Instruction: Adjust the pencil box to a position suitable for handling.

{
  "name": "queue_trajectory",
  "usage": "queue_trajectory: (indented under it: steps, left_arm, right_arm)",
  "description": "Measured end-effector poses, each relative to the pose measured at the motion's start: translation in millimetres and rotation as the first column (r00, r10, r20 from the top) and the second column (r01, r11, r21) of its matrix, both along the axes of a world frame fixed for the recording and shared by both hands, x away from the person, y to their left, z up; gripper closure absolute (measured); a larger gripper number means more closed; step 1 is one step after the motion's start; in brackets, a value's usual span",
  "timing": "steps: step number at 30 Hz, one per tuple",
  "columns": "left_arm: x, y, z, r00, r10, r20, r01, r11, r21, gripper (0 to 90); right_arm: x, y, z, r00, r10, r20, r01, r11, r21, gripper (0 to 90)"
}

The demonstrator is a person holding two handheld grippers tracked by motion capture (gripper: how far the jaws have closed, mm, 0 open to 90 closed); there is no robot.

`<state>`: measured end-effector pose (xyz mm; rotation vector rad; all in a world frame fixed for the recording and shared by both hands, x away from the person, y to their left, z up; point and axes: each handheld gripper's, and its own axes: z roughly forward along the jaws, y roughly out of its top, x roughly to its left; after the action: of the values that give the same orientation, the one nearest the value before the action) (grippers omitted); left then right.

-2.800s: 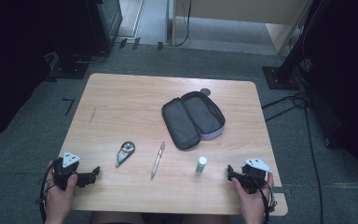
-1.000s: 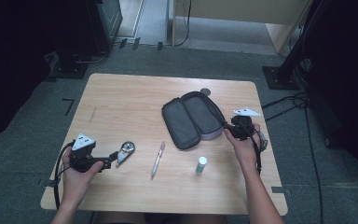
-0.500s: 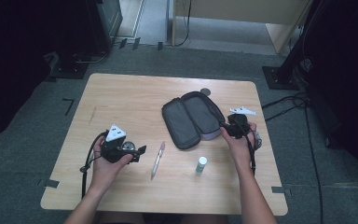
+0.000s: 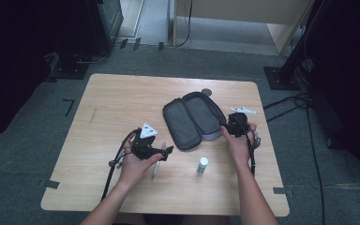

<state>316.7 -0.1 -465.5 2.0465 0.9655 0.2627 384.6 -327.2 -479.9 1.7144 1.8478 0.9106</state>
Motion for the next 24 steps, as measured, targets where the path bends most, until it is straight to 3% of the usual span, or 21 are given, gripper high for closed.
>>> queue_trajectory:
  steps: [4,12,16,19,21,24]
  left_arm:
    - [0.1,-17.6,-5.8,0.9996,-0.025,-0.010,0.026,0.9991,0.034,7.3]
    - [5.2,-39.7,-20.2,0.9994,-0.024,-0.026,0.027,0.9941,0.105,7.3]
    - [7.8,-50.3,-23.5,0.9995,-0.030,-0.011,0.031,0.9848,0.171,7.8]
    - [10.9,-59.7,-23.2,0.9991,-0.003,-0.043,0.011,0.9782,0.207,9.0]
    - [11.6,-67.8,-21.4,0.9992,0.016,-0.038,-0.007,0.9753,0.221,12.8]
    - [15.3,-76.0,-26.3,0.9989,0.030,-0.035,-0.019,0.9621,0.272,14.0]
  right_arm:
    - [-0.6,-0.5,3.0,0.9998,0.001,0.020,-0.001,1.0000,-0.004,62.3]
    - [-1.0,0.2,1.3,0.9996,0.029,0.001,-0.029,0.9994,-0.019,71.2]
    - [-1.3,1.4,1.3,0.9996,0.028,0.001,-0.028,0.9991,-0.034,75.2]
    - [-1.2,2.0,1.2,0.9998,0.019,0.001,-0.019,0.9991,-0.039,77.0]
    - [-1.4,2.7,1.4,0.9999,0.016,0.002,-0.016,0.9989,-0.043,79.0]
    - [-2.4,2.6,1.7,0.9998,0.018,-0.007,-0.019,0.9993,-0.033,83.4]
